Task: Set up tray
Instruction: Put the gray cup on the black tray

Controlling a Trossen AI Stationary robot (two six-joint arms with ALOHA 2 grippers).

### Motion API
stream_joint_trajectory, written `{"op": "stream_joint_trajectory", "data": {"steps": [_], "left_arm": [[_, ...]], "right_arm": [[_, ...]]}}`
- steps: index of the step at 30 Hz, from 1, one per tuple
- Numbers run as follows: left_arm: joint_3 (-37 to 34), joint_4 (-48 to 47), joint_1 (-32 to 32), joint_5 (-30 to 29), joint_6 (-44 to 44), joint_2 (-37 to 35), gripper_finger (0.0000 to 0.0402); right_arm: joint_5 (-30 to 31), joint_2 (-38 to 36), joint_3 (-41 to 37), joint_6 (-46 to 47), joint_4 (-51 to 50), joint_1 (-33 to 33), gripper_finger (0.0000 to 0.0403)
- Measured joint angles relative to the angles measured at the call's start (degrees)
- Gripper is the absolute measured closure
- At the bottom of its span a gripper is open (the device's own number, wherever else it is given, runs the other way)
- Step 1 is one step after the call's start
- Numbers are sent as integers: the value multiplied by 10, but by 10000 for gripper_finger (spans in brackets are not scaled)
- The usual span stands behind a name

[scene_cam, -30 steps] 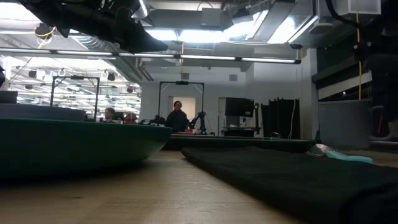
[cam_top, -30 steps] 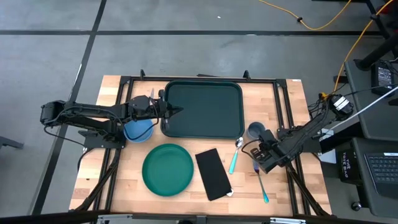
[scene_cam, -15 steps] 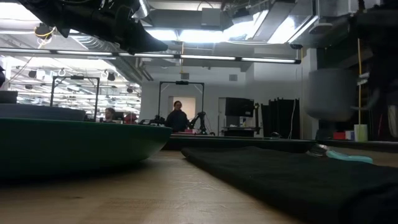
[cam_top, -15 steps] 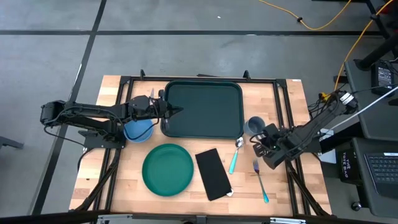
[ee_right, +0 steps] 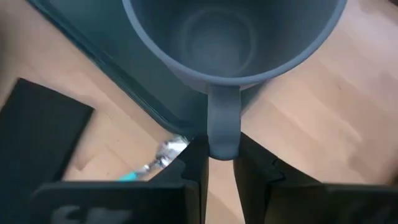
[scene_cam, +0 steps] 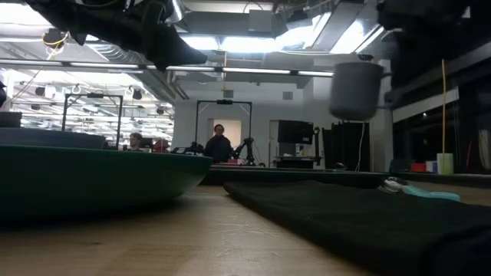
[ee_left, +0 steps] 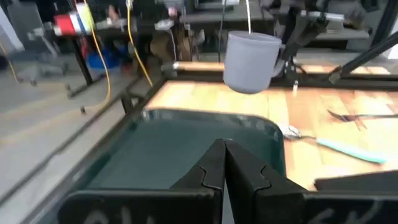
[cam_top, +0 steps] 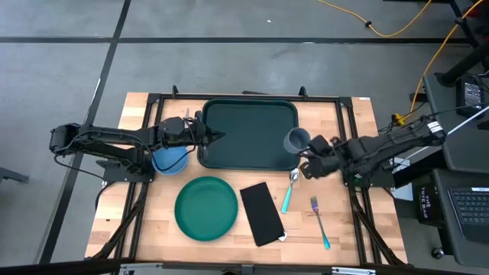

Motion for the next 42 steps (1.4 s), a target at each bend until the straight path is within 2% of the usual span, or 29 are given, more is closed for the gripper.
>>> {"op": "stream_joint_trajectory", "data": {"steps": [5,8,16,21,26,31,37,42], "left_arm": [[94,-161,-9,-28,1,20,398],[151,-221,-26,-44,32,53,398],[253,-262,-58,-48,95,152,398],[304,-278,-79,-85,153,202,391],[324,-278,-109,-155,216,230,361],[324,-277,-134,-194,233,239,315],[324,-274,-148,-198,234,239,267],[324,-271,-152,-197,206,239,256]], "right_arm": [[-37,0,0,-155,77,-81,343],[-46,0,0,-229,108,-122,342],[-133,23,0,-380,157,-190,342],[-141,46,0,-429,160,-204,342],[-146,68,0,-461,170,-210,342],[-151,78,9,-484,178,-213,342],[-150,80,47,-510,182,-214,342],[-151,90,61,-525,182,-214,342]]}}
